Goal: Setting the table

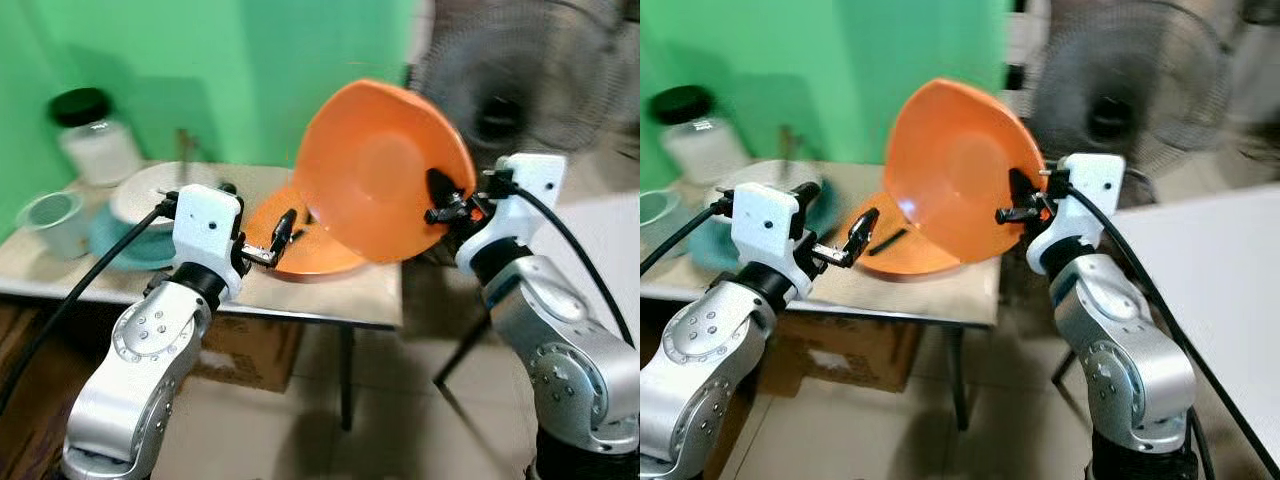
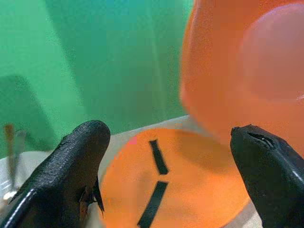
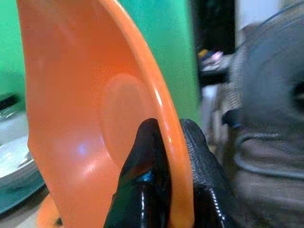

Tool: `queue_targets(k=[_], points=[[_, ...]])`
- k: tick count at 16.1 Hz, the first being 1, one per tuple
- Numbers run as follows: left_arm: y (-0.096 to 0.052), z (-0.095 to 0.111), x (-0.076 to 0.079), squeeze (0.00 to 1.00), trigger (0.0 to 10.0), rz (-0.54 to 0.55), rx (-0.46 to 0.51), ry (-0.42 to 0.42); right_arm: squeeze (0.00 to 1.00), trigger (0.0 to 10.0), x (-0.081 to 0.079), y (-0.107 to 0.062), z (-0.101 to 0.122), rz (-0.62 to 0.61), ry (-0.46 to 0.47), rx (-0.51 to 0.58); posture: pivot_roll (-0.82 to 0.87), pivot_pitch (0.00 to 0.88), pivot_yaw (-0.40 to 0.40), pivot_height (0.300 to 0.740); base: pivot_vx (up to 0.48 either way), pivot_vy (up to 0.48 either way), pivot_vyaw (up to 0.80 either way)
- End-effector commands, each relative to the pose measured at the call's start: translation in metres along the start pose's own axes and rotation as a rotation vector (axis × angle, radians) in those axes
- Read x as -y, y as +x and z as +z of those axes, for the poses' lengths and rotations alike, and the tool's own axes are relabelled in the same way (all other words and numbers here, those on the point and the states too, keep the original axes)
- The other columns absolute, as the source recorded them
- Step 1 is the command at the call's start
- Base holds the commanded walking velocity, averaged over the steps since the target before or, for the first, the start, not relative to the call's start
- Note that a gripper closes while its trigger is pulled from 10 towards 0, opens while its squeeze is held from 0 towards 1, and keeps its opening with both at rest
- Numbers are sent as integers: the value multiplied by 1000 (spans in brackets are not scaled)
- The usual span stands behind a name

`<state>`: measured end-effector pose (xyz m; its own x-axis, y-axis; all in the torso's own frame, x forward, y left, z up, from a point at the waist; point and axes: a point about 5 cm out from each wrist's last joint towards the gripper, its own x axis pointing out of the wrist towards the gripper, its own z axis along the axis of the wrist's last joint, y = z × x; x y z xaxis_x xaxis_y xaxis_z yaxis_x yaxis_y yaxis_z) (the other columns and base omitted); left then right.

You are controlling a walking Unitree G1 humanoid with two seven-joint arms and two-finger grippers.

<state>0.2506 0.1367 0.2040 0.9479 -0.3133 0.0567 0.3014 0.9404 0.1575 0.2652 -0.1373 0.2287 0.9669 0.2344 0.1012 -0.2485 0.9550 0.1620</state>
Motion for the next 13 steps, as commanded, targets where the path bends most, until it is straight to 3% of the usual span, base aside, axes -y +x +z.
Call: queue_targets(k=[1, 4, 10, 13], points=[[2, 3, -10, 0, 10000, 54, 16, 21, 0, 10000, -5, -4, 17, 21, -18, 105, -114, 7, 59, 740, 0, 0, -800], [3, 3, -15, 0, 10000, 95, 23, 26, 0, 10000, -9, -6, 21, 44, -68, 135, -118, 6, 64, 740, 0, 0, -800], [1, 3, -16, 0, 10000, 106, 25, 22, 0, 10000, -14, -5, 21, 66, 4, 155, -103, 1, 54, 740, 0, 0, -800], [-3, 0, -17, 0, 10000, 117, 7, 24, 0, 10000, -12, -2, 15, 25, -110, 108, -83, 7, 51, 740, 0, 0, -796]])
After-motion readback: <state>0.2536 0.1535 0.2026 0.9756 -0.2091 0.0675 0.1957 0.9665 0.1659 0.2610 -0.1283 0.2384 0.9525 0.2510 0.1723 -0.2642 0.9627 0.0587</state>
